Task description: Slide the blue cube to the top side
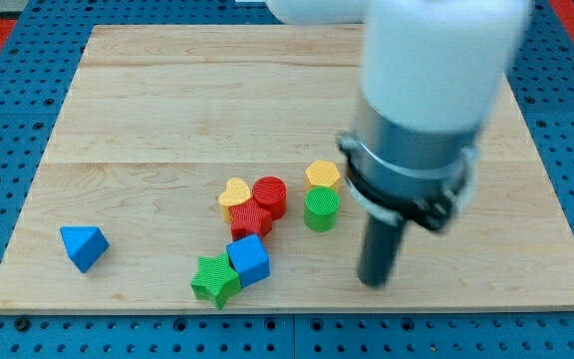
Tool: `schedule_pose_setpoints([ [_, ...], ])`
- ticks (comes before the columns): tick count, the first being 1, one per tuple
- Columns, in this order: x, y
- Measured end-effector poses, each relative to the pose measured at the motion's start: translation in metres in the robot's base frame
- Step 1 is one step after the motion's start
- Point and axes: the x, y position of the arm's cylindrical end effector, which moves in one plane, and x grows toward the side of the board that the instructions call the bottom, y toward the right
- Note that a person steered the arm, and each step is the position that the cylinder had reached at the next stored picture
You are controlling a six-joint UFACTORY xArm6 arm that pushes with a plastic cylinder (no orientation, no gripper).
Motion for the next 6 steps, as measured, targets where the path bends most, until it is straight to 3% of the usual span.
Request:
schedule_pose_setpoints([
  [2,0.011,-0.016],
  [4,0.010,-0.124],
  [5,-0.005,-0.150],
  [6,-0.054,-0.156],
])
